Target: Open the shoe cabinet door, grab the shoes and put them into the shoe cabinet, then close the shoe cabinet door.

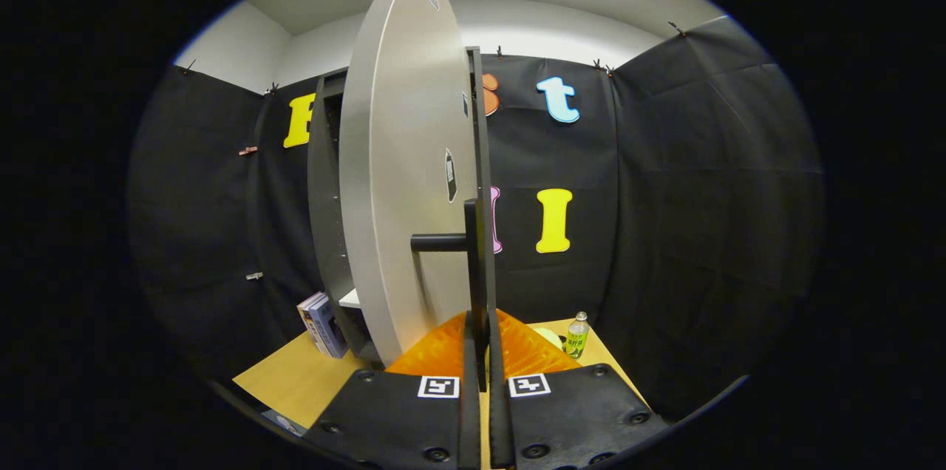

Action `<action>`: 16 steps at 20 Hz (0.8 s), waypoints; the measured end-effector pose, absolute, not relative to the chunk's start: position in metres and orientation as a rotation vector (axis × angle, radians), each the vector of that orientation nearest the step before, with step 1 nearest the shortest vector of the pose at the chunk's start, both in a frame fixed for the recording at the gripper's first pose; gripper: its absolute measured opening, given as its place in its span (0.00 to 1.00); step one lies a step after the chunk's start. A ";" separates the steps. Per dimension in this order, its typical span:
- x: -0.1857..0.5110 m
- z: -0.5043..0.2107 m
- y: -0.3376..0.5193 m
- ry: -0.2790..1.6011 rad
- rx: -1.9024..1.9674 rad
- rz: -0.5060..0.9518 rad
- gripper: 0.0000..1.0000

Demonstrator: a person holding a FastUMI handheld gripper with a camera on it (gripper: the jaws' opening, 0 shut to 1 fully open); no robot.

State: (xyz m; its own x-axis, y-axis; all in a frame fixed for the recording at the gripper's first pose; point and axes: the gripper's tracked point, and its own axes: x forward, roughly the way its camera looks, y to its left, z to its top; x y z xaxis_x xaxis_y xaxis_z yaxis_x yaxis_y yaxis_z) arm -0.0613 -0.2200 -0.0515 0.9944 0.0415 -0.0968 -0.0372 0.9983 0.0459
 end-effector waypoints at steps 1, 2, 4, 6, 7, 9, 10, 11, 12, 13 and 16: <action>-0.063 -0.051 -0.223 0.097 0.044 0.040 0.10; -0.063 -0.052 -0.227 0.099 0.039 0.038 0.10; -0.062 -0.052 -0.234 0.103 0.037 0.025 0.10; -0.066 -0.052 -0.239 0.102 0.046 0.025 0.10; -0.069 -0.052 -0.245 0.099 0.043 0.016 0.10; -0.075 -0.052 -0.258 0.098 0.042 -0.007 0.10; -0.082 -0.047 -0.263 0.088 0.046 -0.013 0.10; -0.087 -0.043 -0.264 0.078 0.052 -0.009 0.10; -0.092 -0.039 -0.263 0.064 0.050 -0.007 0.10; -0.091 -0.039 -0.264 0.060 0.045 -0.012 0.10; -0.103 -0.040 -0.270 0.053 0.036 -0.044 0.11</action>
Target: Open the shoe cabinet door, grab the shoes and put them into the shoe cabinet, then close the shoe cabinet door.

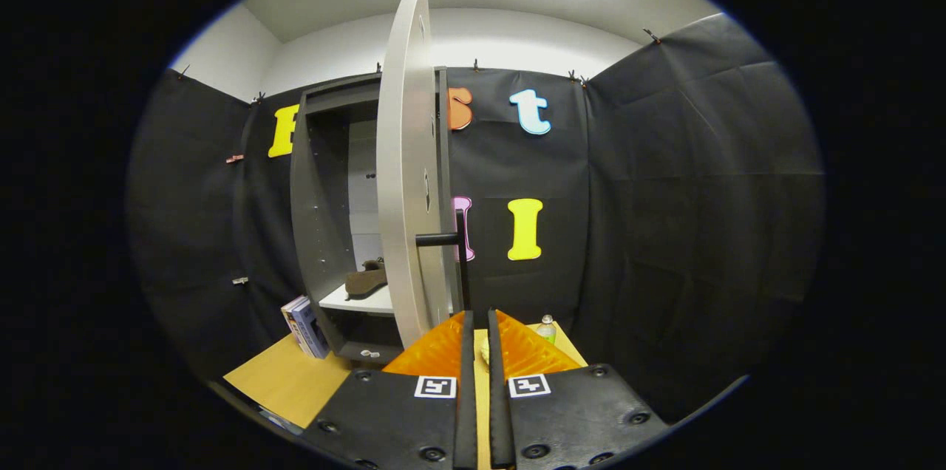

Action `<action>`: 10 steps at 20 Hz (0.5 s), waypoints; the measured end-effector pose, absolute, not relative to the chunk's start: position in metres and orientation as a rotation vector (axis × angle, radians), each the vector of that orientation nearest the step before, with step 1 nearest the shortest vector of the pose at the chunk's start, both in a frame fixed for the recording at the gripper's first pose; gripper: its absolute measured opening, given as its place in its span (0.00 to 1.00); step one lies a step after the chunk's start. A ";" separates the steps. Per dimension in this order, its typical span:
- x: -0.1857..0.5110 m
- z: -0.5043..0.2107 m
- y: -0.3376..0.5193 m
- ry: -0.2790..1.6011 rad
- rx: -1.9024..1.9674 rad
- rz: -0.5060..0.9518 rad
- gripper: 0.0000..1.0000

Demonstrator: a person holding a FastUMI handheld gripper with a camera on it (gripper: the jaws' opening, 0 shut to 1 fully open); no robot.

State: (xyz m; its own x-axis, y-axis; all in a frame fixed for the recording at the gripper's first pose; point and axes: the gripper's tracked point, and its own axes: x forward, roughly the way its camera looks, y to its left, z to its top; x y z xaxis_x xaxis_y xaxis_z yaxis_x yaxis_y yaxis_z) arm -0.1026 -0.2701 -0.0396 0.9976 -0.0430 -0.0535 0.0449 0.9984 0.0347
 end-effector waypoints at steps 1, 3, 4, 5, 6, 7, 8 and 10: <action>-0.111 -0.036 -0.271 0.044 0.042 -0.053 0.11; -0.119 -0.036 -0.262 0.045 0.055 -0.050 0.10; -0.120 -0.039 -0.257 0.056 0.054 -0.047 0.10; -0.122 -0.041 -0.251 0.065 0.044 -0.041 0.10; -0.124 -0.041 -0.244 0.062 0.031 -0.038 0.10; -0.125 -0.038 -0.236 0.050 0.021 -0.032 0.10; -0.127 -0.036 -0.226 0.040 0.011 -0.029 0.10; -0.130 -0.036 -0.207 0.034 -0.016 -0.026 0.10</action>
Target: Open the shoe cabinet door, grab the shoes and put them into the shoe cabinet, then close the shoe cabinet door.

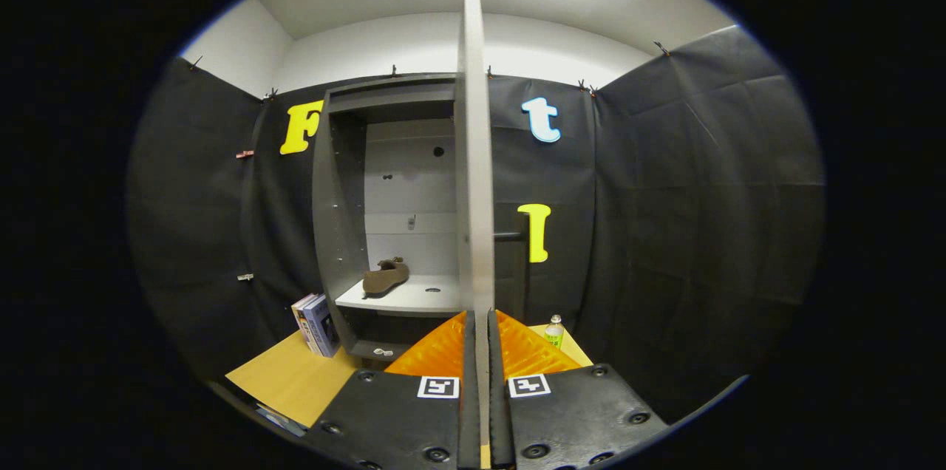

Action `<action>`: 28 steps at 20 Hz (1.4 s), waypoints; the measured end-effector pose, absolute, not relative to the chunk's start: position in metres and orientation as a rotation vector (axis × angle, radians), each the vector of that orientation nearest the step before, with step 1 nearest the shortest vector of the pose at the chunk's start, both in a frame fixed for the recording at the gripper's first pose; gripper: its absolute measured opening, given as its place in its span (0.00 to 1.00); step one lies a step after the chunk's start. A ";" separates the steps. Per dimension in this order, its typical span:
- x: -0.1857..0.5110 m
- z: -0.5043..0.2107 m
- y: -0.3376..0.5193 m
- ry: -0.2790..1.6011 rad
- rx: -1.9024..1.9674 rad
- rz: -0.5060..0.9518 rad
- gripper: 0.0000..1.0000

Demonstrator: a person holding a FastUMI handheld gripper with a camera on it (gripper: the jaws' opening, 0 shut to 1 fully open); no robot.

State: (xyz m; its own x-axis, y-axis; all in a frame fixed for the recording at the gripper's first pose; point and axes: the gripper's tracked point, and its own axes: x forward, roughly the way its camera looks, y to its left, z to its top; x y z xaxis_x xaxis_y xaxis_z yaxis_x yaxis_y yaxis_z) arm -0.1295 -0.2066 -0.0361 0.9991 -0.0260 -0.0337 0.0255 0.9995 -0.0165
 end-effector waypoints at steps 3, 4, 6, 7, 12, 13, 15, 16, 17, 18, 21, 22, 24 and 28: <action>-0.127 -0.040 -0.168 0.027 -0.029 -0.026 0.10; -0.126 -0.043 -0.155 0.038 -0.023 -0.016 0.10; -0.119 -0.058 -0.123 0.067 -0.003 0.002 0.10; -0.116 -0.066 -0.106 0.084 0.011 0.024 0.10; -0.090 -0.131 -0.036 0.216 0.022 0.057 0.28; -0.085 -0.148 -0.026 0.252 0.027 0.056 0.28; -0.075 -0.186 -0.012 0.344 0.032 0.042 0.28; -0.069 -0.203 -0.008 0.378 0.038 0.033 0.28; -0.063 -0.219 -0.002 0.408 0.043 0.026 0.28; -0.060 -0.235 0.004 0.441 0.050 0.028 0.28; -0.058 -0.295 0.010 0.548 0.069 0.003 0.34; -0.057 -0.315 0.011 0.586 0.078 -0.003 0.35; -0.064 -0.359 0.011 0.682 0.081 -0.020 0.35; -0.072 -0.436 0.008 0.834 0.101 -0.055 0.35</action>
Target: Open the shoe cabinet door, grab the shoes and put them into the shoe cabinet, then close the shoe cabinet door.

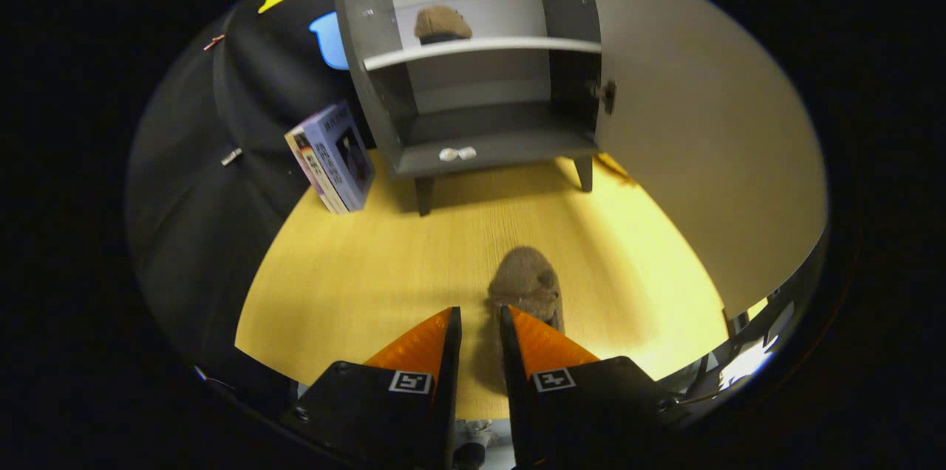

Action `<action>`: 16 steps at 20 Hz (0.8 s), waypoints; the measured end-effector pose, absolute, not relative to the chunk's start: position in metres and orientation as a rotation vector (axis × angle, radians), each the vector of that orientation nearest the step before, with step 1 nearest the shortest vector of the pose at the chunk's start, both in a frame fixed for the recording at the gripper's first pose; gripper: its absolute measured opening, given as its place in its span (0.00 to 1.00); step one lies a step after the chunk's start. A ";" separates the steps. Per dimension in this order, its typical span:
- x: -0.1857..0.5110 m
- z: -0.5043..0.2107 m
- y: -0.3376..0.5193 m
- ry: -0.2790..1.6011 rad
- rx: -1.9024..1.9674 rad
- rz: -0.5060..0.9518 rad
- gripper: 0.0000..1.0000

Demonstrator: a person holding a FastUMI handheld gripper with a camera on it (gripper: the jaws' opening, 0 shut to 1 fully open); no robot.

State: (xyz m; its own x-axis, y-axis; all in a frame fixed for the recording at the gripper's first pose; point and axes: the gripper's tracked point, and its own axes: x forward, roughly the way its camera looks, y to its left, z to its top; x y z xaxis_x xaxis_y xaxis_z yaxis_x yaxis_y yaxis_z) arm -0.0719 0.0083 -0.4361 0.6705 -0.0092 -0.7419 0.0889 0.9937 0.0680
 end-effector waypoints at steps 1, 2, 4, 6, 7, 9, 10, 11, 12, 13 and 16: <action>-0.072 -0.452 0.007 0.854 0.109 -0.060 0.35; -0.072 -0.467 0.006 0.873 0.116 -0.063 0.35; -0.071 -0.491 0.001 0.907 0.120 -0.073 0.35; -0.066 -0.510 -0.004 0.911 0.122 -0.084 0.35; -0.061 -0.518 -0.007 0.905 0.122 -0.086 0.34; -0.053 -0.532 -0.009 0.906 0.125 -0.077 0.35; -0.050 -0.539 -0.010 0.908 0.124 -0.074 0.35; -0.047 -0.545 -0.011 0.908 0.121 -0.072 0.35; -0.043 -0.549 -0.013 0.904 0.121 -0.073 0.35; -0.039 -0.550 -0.014 0.893 0.124 -0.073 0.34; -0.026 -0.554 -0.017 0.870 0.115 -0.070 0.35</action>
State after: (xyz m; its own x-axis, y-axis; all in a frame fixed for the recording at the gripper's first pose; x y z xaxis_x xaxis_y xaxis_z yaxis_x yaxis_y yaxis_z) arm -0.0258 -0.0169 -0.5545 0.6434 -0.0142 -0.7654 0.1082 0.9915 0.0725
